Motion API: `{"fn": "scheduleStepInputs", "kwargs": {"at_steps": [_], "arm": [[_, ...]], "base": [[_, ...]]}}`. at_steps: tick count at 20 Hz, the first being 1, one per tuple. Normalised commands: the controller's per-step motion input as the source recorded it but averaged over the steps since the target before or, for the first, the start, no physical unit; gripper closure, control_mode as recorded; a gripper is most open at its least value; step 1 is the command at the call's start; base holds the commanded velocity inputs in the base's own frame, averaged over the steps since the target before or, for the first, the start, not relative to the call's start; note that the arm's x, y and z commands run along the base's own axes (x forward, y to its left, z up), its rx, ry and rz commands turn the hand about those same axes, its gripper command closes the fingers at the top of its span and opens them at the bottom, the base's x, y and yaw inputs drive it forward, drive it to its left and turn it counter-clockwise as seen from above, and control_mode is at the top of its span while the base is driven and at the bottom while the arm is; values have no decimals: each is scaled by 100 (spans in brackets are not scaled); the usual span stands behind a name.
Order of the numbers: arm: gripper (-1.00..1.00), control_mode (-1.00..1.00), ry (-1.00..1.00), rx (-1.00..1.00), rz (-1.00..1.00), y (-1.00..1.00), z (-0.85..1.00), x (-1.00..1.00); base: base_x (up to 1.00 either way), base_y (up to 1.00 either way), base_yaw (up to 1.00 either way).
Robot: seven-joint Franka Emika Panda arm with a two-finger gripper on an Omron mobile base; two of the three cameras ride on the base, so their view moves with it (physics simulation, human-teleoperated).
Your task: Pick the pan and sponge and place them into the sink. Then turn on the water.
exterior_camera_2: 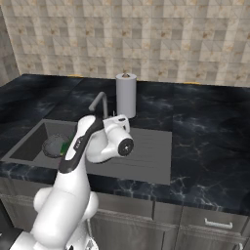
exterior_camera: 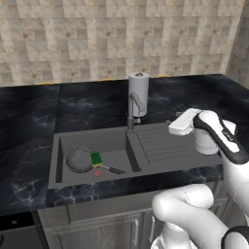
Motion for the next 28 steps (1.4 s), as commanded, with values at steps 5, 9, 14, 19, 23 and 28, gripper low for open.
{"fn": "scheduleStepInputs", "kwargs": {"at_steps": [5,9,14,19,23,28], "arm": [[-100,-100,7,0,0,0,0,21],[-100,-100,19,0,0,0,0,40],[-100,-100,19,0,0,0,0,37],[-100,-100,3,-1,4,0,-1,6],[-100,-100,0,-6,12,0,-20,-3],[-100,-100,0,-12,15,1,-31,-8]], "base": [[0,0,0],[0,0,0],[0,0,0],[0,0,0],[0,0,0],[0,0,0]]}}
